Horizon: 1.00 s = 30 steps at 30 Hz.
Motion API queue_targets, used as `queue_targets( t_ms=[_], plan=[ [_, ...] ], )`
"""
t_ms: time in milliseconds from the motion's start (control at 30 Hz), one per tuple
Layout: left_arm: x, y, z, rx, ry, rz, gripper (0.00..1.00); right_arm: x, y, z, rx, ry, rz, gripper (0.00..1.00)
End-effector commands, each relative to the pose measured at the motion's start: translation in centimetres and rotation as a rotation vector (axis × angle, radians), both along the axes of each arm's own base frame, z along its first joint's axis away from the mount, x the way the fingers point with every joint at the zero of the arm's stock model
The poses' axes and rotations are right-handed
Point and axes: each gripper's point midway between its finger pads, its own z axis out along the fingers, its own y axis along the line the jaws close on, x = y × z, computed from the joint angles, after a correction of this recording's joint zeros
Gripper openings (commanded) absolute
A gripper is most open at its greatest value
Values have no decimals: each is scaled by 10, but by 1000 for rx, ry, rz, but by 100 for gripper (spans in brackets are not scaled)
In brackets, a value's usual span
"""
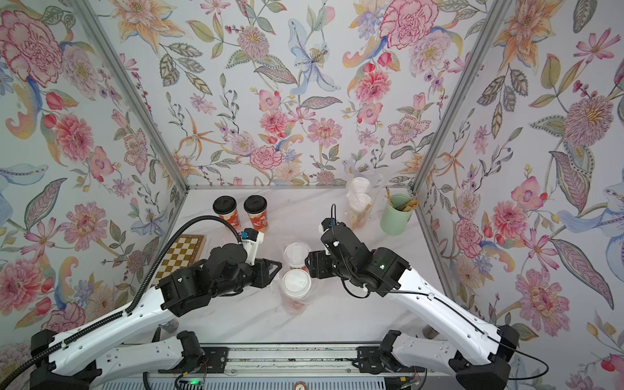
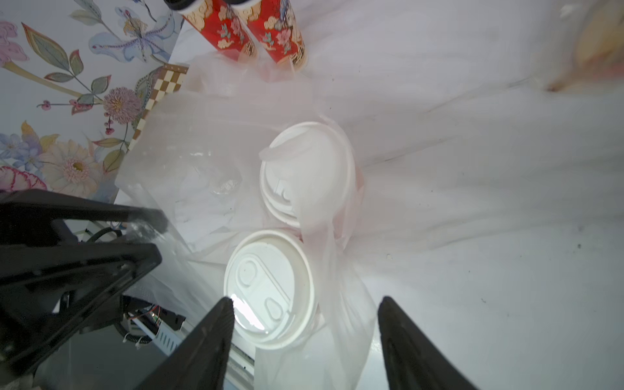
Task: Pack milk tea into plastic carrier bags
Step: Place the milk tea cup in the plastic carrier bag, then adjust the plastic carrier bag at the center of the board.
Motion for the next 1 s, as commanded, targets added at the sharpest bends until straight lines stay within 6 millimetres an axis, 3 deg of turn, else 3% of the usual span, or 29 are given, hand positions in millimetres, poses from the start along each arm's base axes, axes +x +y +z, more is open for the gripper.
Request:
queue_targets(
  t_ms=[0, 133, 233, 367, 400, 467, 500, 567, 700, 833, 967],
  plan=[
    [-5, 1, 7, 7, 5, -38, 35, -23, -7, -16, -5, 106, 38, 60],
    [-12, 1, 0, 22, 30, -72, 25, -21, -8, -24, -34, 107, 37, 41],
    [-13, 2, 0, 25, 36, -76, 12, -16, -8, -20, -35, 93, 24, 20],
    [-15, 4, 3, 11, 31, -75, 6, -14, -13, -16, -47, 80, 6, 8],
    [-15, 4, 3, 8, 30, -75, 5, -13, -16, -16, -61, 75, -5, 10],
    [-16, 5, 2, 8, 34, -74, 5, -12, -22, -17, -83, 74, -22, 36],
    [-16, 6, 2, 8, 34, -72, 5, -13, -24, -19, -93, 79, -24, 43],
    [-17, 6, 1, 9, 37, -73, 6, -17, -23, -24, -94, 105, -11, 48],
    [-18, 5, -1, 4, 43, -76, 5, -27, -19, -38, -91, 168, 15, 46],
    [-19, 1, 1, -10, 43, -90, 4, -27, -17, -30, -69, 158, 19, 23],
    [-22, -2, 1, -14, 51, -116, 1, -21, -14, -8, -34, 111, 21, 0]
  ],
)
